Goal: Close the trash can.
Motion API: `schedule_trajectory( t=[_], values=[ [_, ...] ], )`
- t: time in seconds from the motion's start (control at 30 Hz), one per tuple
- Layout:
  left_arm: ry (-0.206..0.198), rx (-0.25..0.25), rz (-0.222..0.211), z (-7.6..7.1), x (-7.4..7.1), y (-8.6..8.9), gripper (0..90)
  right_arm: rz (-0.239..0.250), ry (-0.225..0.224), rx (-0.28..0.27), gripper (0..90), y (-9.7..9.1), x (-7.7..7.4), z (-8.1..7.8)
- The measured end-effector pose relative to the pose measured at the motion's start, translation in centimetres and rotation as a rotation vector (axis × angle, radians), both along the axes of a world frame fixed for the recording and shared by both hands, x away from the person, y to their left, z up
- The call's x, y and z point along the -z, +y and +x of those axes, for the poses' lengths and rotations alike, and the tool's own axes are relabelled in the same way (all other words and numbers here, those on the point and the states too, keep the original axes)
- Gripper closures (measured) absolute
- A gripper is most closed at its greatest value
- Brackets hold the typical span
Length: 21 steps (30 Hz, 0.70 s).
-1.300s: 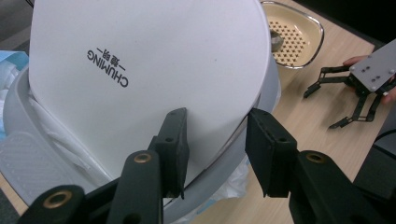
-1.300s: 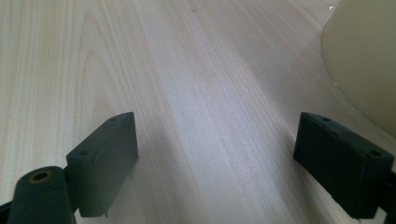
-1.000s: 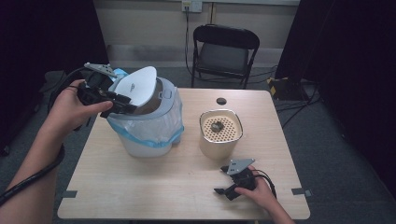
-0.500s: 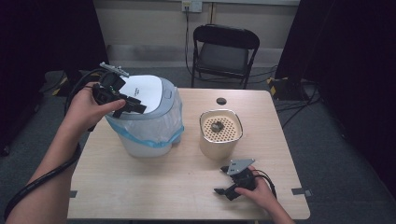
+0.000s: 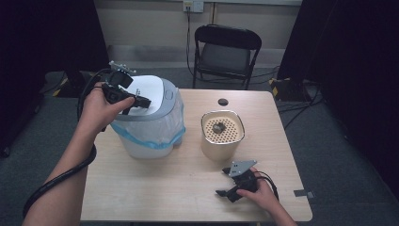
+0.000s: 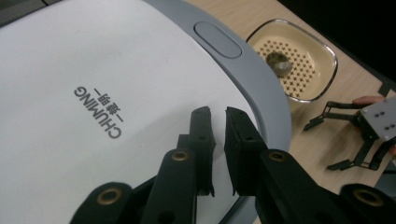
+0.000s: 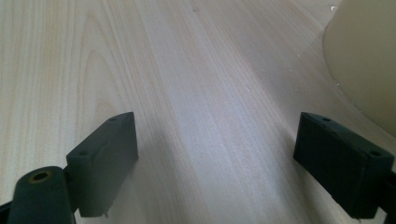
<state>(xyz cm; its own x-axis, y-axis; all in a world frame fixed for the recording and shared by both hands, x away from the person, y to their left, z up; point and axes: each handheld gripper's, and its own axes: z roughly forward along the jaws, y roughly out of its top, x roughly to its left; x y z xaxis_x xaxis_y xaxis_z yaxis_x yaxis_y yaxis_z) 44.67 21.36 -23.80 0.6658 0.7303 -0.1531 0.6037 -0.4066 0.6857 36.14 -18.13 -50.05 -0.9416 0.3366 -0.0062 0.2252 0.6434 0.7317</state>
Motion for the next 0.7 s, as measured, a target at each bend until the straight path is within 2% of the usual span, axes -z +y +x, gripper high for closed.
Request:
schedule_trajectory(
  t=[0.03,0.07,0.1,0.17,0.3,0.37,0.4,0.43,0.5,0.53,0.6,0.63,0.67,0.7],
  values=[
    [0.0,0.0,0.0,0.0,0.0,0.0,83.1,0.0,0.0,0.0,12.7,0.0,0.0,0.0],
    [0.023,0.021,-0.033,0.0,0.3,0.0,84.4,0.0,0.001,-0.002,12.7,0.0,0.0,0.0],
    [0.043,0.031,-0.069,0.1,0.6,-0.1,89.7,0.0,0.001,-0.002,12.7,0.0,0.0,0.0],
    [0.047,0.041,-0.079,0.1,0.8,-0.5,90.0,0.0,0.001,-0.003,12.7,0.0,0.0,0.0],
    [0.047,0.064,-0.018,0.0,0.4,-1.5,90.0,-0.001,0.002,-0.003,12.7,0.0,0.0,0.0],
    [0.034,0.067,0.021,-0.1,0.1,-1.9,90.0,-0.001,0.001,-0.003,12.7,0.0,0.0,0.0],
    [0.034,0.067,0.021,-0.1,0.1,-1.9,89.3,-0.001,0.001,-0.004,12.7,0.0,0.0,0.0],
    [0.021,0.06,0.034,-0.2,-0.2,-2.0,85.4,-0.001,0.001,-0.003,12.7,0.0,0.0,0.0],
    [0.01,0.067,0.029,-0.3,-0.5,-2.1,70.2,-0.001,0.005,-0.002,12.7,0.0,0.0,-0.1],
    [0.0,0.06,0.043,-0.4,-0.6,-2.2,64.2,-0.001,0.004,-0.002,12.7,0.0,0.0,-0.1],
    [-0.007,0.06,0.053,-0.4,-0.6,-2.2,63.7,-0.001,0.003,-0.003,12.7,0.0,0.0,0.0],
    [-0.031,0.036,0.078,-0.2,-0.7,-1.9,63.7,-0.001,0.004,-0.004,12.7,0.0,0.0,-0.1],
    [-0.031,0.036,0.078,-0.2,-0.7,-1.9,63.7,-0.001,0.003,-0.004,12.7,0.0,0.0,-0.1],
    [-0.054,0.013,0.079,0.1,-0.6,-1.6,63.7,-0.001,0.003,-0.004,12.7,0.0,0.0,-0.1]
  ],
)
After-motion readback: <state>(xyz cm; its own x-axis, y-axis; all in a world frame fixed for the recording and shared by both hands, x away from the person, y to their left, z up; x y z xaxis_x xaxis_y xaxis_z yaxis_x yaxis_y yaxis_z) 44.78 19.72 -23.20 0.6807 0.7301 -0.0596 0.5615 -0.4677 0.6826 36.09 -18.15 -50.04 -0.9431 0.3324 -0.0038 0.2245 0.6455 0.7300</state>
